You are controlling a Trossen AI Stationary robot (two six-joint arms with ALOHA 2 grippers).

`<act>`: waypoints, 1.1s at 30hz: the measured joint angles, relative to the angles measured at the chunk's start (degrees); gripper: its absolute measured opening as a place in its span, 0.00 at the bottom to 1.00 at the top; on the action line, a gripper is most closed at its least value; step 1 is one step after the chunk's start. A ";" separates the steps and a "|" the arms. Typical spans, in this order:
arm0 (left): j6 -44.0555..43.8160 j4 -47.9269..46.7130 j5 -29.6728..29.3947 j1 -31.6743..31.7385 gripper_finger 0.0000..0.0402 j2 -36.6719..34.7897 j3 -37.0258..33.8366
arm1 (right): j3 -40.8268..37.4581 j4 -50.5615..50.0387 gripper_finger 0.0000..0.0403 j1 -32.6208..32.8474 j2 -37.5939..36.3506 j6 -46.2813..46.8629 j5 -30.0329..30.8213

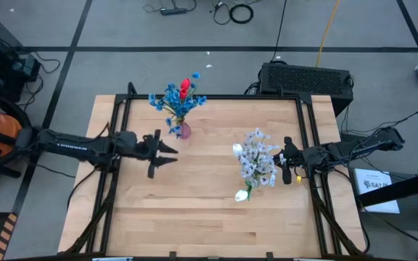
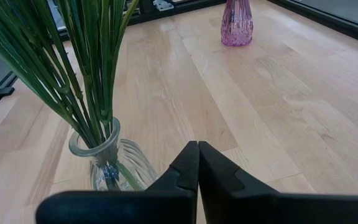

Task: Sort flowers into vase by color
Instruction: Return to Home Position

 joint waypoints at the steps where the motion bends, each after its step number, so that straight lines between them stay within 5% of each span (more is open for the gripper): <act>1: 0.21 0.68 -0.38 -1.32 0.36 0.00 -0.49 | 0.00 -0.01 0.00 0.01 0.00 0.00 0.00; 10: 2.49 2.35 -5.93 -9.54 0.36 -2.74 -4.98 | 0.00 0.00 0.00 0.00 -0.02 -0.17 -0.01; 15: 4.93 0.71 -1.92 -10.02 0.36 -11.66 -7.53 | 0.00 0.00 0.00 0.01 0.00 -0.50 0.00; 33: 4.78 -11.70 -2.99 -5.27 0.36 -40.00 -14.99 | 0.00 0.04 0.00 0.00 0.00 -0.17 0.00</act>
